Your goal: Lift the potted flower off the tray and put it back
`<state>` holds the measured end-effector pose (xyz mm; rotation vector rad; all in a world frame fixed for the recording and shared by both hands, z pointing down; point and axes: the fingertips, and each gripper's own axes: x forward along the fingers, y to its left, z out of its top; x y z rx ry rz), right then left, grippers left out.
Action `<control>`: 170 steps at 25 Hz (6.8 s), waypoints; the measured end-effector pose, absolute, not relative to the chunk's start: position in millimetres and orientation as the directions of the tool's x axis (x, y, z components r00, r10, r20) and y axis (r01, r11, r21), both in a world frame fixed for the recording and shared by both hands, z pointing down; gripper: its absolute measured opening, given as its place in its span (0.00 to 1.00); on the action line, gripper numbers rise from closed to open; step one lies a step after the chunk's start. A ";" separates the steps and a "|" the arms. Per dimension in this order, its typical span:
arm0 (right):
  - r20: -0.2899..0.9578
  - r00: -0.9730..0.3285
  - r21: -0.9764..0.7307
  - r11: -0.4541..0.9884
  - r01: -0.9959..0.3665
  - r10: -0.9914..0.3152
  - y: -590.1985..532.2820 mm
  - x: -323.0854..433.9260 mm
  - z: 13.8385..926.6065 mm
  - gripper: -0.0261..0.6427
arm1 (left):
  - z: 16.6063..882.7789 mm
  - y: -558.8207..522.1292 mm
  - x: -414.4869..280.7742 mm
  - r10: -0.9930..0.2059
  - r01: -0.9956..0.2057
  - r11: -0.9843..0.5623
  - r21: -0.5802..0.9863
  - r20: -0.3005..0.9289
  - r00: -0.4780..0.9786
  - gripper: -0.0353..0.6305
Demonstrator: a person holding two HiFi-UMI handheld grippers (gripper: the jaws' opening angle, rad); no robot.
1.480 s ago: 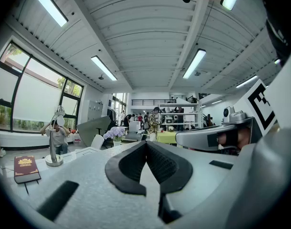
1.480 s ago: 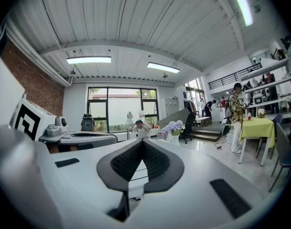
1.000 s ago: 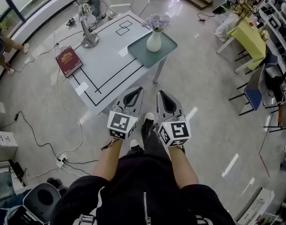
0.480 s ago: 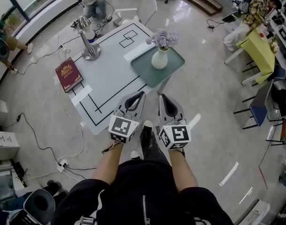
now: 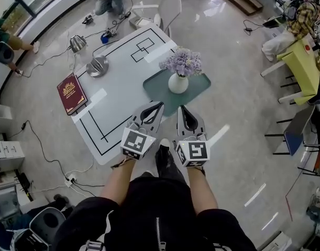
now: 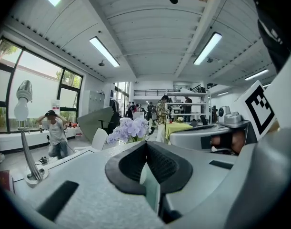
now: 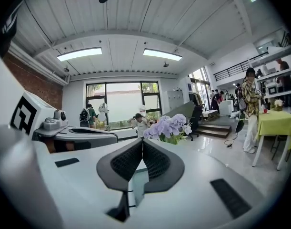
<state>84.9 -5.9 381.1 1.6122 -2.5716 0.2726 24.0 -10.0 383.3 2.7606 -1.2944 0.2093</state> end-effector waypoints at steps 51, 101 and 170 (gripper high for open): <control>0.202 -0.286 0.007 0.294 -0.956 -0.937 -191.1 89.9 491.3 0.49 | 477.9 -107.0 -5.2 -0.751 -0.798 -0.569 0.198 0.271 0.602 0.06; 0.199 -0.376 0.004 0.384 -0.923 -0.905 -135.5 70.2 373.6 0.41 | 381.7 -116.1 -8.4 -0.772 -0.785 -0.613 0.091 0.143 0.620 0.06; 0.254 -0.392 -0.008 0.404 -0.915 -0.884 -154.3 80.2 414.1 0.41 | 385.0 -118.7 -11.6 -0.794 -0.805 -0.578 0.134 0.136 0.592 0.06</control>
